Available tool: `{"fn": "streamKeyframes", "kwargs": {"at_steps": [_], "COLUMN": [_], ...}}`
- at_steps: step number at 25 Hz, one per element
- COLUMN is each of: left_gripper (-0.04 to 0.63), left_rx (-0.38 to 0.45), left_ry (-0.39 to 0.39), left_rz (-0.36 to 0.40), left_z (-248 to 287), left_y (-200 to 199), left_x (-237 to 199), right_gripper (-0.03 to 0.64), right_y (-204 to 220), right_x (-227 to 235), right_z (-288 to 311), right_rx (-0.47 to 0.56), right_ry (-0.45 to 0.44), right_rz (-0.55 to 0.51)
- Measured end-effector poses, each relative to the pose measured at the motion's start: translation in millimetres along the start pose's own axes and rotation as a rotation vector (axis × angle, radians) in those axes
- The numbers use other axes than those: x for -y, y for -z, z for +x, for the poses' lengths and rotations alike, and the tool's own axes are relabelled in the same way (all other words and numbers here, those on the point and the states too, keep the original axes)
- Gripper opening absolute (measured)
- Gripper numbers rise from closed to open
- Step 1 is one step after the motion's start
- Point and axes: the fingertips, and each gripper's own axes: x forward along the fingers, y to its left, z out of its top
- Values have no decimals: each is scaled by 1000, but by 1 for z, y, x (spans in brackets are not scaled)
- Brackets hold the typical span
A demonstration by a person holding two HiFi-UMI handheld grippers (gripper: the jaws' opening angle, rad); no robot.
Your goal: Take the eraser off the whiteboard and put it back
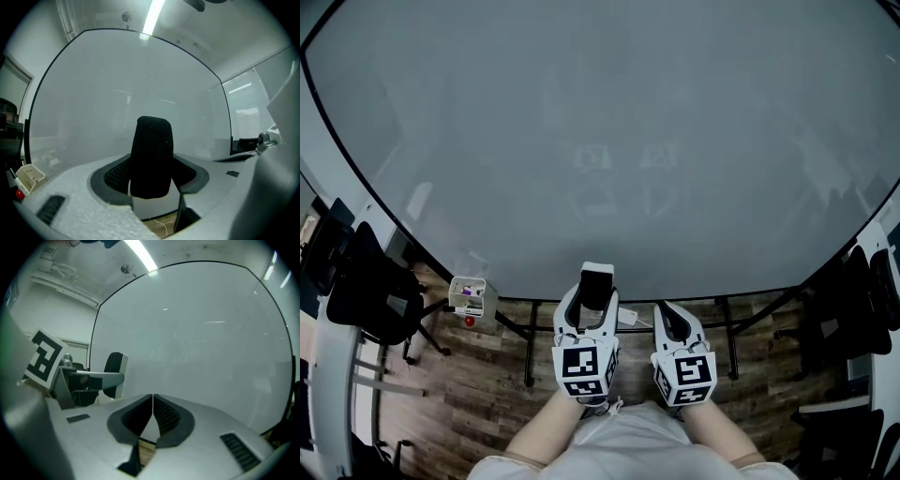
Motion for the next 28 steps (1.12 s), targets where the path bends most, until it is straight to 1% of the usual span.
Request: {"fn": "streamKeyframes", "kwargs": {"at_steps": [6, 12, 15, 19, 24, 28], "left_gripper": [252, 252, 252, 252, 252, 252], "left_rx": [67, 131, 149, 155, 124, 126], "left_ry": [-15, -26, -39, -51, -56, -66], "left_rz": [33, 64, 75, 77, 75, 75], "left_z": [14, 30, 36, 45, 55, 56], "left_y": [-37, -75, -89, -95, -90, -90], "left_x": [-8, -14, -15, -16, -14, -15], "right_gripper": [29, 29, 29, 29, 29, 29], "right_y": [-16, -19, -19, -16, -10, -6], "right_x": [5, 8, 8, 8, 10, 12], "right_z": [3, 8, 12, 15, 18, 18], "right_rx": [38, 30, 27, 22, 2, -5], "right_ry": [0, 1, -4, -11, -20, -21], "right_rz": [-5, -27, -31, -30, -1, 19]}}
